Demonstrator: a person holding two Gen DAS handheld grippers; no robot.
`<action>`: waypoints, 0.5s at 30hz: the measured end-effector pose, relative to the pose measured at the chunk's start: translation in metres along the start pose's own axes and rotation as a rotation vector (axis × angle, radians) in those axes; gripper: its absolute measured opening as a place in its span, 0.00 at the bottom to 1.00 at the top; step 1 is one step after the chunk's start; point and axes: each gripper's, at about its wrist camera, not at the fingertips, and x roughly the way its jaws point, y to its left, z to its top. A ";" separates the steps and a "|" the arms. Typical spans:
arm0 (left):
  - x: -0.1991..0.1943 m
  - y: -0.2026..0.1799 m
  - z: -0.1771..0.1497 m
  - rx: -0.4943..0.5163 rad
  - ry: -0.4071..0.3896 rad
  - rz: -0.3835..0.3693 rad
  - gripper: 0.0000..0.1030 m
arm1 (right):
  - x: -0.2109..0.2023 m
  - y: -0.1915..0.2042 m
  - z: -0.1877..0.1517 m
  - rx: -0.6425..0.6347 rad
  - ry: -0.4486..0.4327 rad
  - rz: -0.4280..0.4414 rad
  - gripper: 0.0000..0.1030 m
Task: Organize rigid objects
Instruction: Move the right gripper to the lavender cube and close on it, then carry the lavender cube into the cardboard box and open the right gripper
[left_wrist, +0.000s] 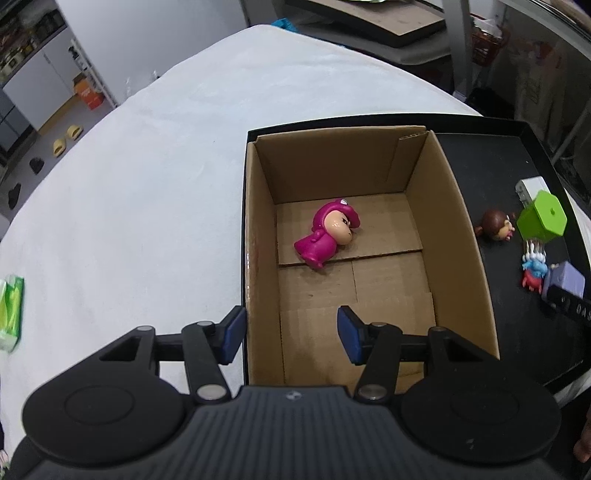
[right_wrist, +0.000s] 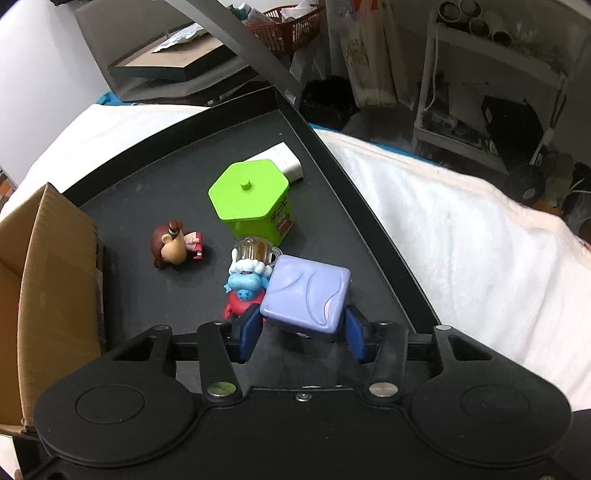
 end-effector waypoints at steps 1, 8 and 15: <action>0.000 0.000 0.001 -0.008 0.004 0.000 0.52 | 0.000 0.000 0.000 -0.004 0.000 -0.001 0.45; 0.000 0.003 0.010 -0.086 0.049 -0.016 0.53 | -0.006 0.001 0.000 -0.032 -0.002 -0.007 0.44; 0.003 0.014 0.009 -0.107 0.039 -0.049 0.53 | -0.021 0.014 -0.003 -0.099 -0.017 -0.036 0.43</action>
